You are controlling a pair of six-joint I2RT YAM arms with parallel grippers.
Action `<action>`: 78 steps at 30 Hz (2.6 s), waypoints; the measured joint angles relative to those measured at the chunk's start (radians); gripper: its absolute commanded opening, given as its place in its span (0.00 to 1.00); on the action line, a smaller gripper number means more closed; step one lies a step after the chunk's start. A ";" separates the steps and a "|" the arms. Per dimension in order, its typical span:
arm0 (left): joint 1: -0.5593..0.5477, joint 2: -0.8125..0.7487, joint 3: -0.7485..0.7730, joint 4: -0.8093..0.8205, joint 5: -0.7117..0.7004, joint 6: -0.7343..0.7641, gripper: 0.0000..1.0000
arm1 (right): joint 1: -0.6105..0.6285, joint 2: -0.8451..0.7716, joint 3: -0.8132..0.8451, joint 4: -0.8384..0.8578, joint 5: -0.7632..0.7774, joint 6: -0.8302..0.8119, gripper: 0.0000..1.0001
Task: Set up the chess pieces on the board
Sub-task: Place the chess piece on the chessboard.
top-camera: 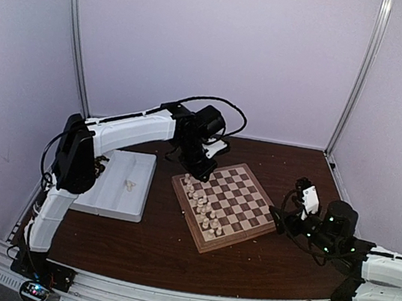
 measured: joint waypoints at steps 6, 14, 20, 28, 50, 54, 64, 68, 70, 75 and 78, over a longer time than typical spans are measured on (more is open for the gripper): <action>0.000 0.046 0.030 -0.029 -0.012 0.010 0.01 | 0.000 0.006 0.000 0.018 -0.012 -0.005 0.84; 0.000 0.066 0.045 -0.038 -0.024 0.041 0.01 | 0.000 0.008 0.000 0.025 -0.014 -0.026 0.84; 0.000 0.099 0.064 -0.042 -0.024 0.056 0.01 | 0.000 0.013 0.000 0.025 -0.014 -0.028 0.83; 0.000 0.119 0.094 -0.064 -0.032 0.066 0.01 | 0.000 0.016 0.000 0.026 -0.014 -0.037 0.83; 0.000 0.166 0.097 -0.064 -0.040 0.069 0.02 | 0.000 0.021 0.000 0.029 -0.014 -0.041 0.83; 0.000 0.166 0.101 -0.065 -0.041 0.070 0.08 | 0.000 0.021 0.000 0.029 -0.014 -0.041 0.83; 0.000 0.166 0.113 -0.064 -0.041 0.072 0.13 | 0.000 0.027 0.000 0.029 -0.014 -0.042 0.83; 0.000 0.166 0.116 -0.064 -0.041 0.073 0.13 | 0.000 0.028 0.000 0.029 -0.014 -0.042 0.83; 0.000 0.166 0.118 -0.064 -0.041 0.074 0.14 | 0.000 0.028 0.000 0.029 -0.014 -0.042 0.83; 0.000 0.166 0.121 -0.065 -0.041 0.074 0.14 | 0.000 0.028 0.000 0.029 -0.014 -0.042 0.83; 0.000 0.167 0.121 -0.065 -0.041 0.074 0.14 | 0.000 0.028 0.000 0.029 -0.014 -0.042 0.83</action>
